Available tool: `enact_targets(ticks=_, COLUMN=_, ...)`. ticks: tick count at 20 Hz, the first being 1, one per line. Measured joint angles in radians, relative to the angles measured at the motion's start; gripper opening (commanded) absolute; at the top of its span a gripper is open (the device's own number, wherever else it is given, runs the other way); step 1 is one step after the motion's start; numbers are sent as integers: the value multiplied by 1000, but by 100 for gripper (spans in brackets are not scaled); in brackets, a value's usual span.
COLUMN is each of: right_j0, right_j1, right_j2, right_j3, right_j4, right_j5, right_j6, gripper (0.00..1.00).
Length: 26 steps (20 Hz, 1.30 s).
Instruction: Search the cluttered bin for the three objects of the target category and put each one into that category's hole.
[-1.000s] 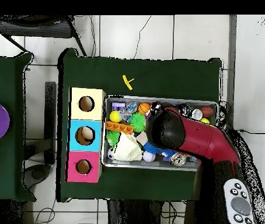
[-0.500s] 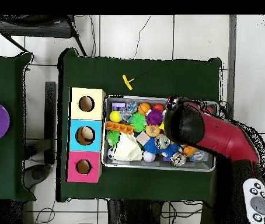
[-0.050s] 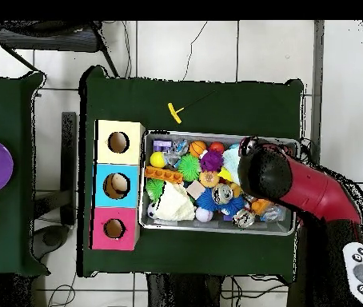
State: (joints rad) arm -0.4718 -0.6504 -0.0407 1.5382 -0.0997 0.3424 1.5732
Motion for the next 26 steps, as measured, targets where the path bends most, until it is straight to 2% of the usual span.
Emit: enact_targets(ticks=26, right_j0=-18, right_j1=28, right_j2=-4, right_j3=13, right_j4=0, right_j5=-6, right_j6=0, gripper=100)
